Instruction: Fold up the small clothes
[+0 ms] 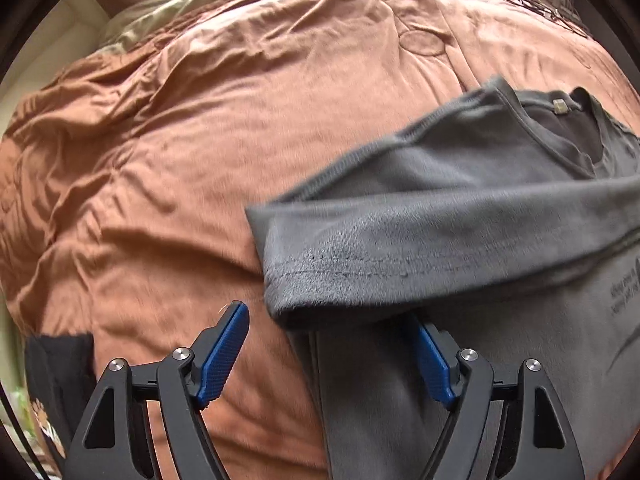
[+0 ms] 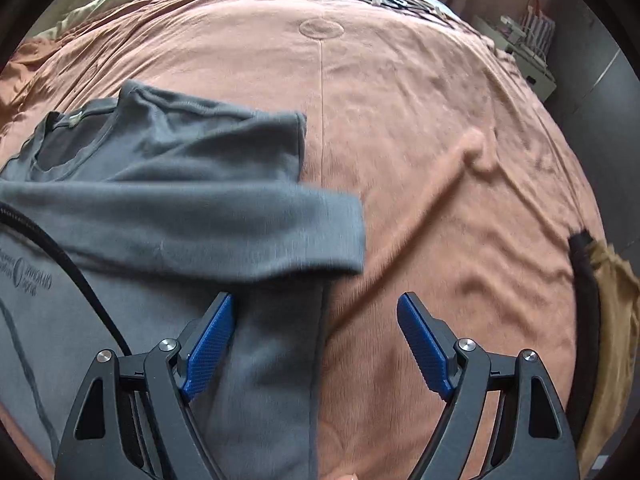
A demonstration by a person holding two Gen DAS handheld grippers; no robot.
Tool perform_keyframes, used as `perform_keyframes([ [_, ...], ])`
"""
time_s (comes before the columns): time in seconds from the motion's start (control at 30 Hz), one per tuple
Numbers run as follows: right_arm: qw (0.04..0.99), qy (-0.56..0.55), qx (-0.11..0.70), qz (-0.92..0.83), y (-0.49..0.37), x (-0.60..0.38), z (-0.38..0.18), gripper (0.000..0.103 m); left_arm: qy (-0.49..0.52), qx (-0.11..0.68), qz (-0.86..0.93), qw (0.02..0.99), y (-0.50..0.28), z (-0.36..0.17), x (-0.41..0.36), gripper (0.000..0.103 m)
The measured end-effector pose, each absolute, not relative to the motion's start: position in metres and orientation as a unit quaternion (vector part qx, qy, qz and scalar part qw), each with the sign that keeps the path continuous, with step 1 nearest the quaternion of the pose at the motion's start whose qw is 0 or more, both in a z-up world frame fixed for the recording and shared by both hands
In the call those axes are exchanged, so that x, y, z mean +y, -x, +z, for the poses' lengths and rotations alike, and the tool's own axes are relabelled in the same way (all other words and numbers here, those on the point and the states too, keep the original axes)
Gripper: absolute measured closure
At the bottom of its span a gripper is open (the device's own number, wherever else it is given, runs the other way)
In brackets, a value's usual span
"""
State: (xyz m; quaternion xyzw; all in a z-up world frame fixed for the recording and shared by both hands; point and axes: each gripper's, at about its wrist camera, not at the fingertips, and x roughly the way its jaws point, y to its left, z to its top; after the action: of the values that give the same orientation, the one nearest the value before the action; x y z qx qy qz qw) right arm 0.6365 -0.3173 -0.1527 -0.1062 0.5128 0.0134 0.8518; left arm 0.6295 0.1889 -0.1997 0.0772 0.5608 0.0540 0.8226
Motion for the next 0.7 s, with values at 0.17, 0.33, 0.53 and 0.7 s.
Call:
perform_keyframes([
  [0.17, 0.86, 0.12, 0.495, 0.011, -0.664, -0.313, -0.151, 0.022, -0.078, 0.549, 0.06, 0.83, -0.657, -0.198, 0.192, 0.023],
  [0.33, 0.869, 0.11, 0.483, 0.017, -0.694, -0.313, -0.152, 0.033, -0.068, 0.54, 0.061, 0.837, -0.681, -0.198, 0.194, 0.024],
  [0.53, 0.879, 0.061, 0.472, 0.019, -0.717, -0.326, -0.154, 0.048, -0.023, 0.529, 0.054, 0.847, -0.7, -0.198, 0.203, 0.043],
  [0.7, 0.88, 0.001, 0.472, 0.059, -0.713, -0.343, -0.151, 0.049, 0.029, 0.526, 0.019, 0.85, -0.703, -0.198, 0.211, 0.054],
])
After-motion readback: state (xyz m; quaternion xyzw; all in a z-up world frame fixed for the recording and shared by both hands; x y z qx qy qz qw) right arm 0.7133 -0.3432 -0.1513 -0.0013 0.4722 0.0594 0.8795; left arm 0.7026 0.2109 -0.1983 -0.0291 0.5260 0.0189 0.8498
